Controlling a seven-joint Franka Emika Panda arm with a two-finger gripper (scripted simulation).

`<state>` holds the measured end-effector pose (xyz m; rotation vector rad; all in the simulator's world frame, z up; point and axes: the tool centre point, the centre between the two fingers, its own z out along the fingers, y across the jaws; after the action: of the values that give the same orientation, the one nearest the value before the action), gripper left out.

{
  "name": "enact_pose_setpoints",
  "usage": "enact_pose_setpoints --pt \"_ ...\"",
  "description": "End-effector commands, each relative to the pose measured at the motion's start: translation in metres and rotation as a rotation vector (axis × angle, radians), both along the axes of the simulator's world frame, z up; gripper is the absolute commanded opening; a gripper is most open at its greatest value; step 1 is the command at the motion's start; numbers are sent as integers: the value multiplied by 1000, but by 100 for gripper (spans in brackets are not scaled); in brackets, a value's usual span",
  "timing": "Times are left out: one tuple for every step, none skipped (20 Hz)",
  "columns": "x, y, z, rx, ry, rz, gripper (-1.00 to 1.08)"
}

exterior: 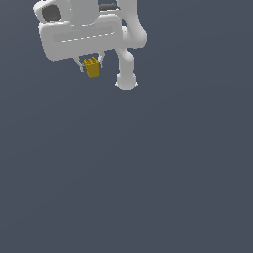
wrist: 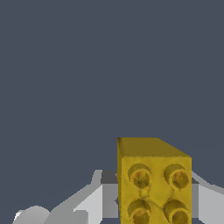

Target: Pick up the object and move it to a goal position.

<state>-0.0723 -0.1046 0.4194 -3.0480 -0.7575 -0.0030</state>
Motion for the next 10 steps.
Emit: enact_pose_setpoints --pt "-4 -7 19 0 1 0 -100" --pt "-5 -9 25 0 1 0 -100" --pt "-6 -11 30 0 1 0 -100" --pt "-6 -13 35 -1 2 0 -100" --pt "-7 -15 40 -1 2 0 -100" --pt "-7 -16 44 -1 2 0 -100" --pt "-8 -18 47 -1 2 0 -100" --pt "-8 -19 50 -1 2 0 -100" --pt "-8 -20 52 -1 2 0 -100" --pt "-8 -20 54 -1 2 0 -100"
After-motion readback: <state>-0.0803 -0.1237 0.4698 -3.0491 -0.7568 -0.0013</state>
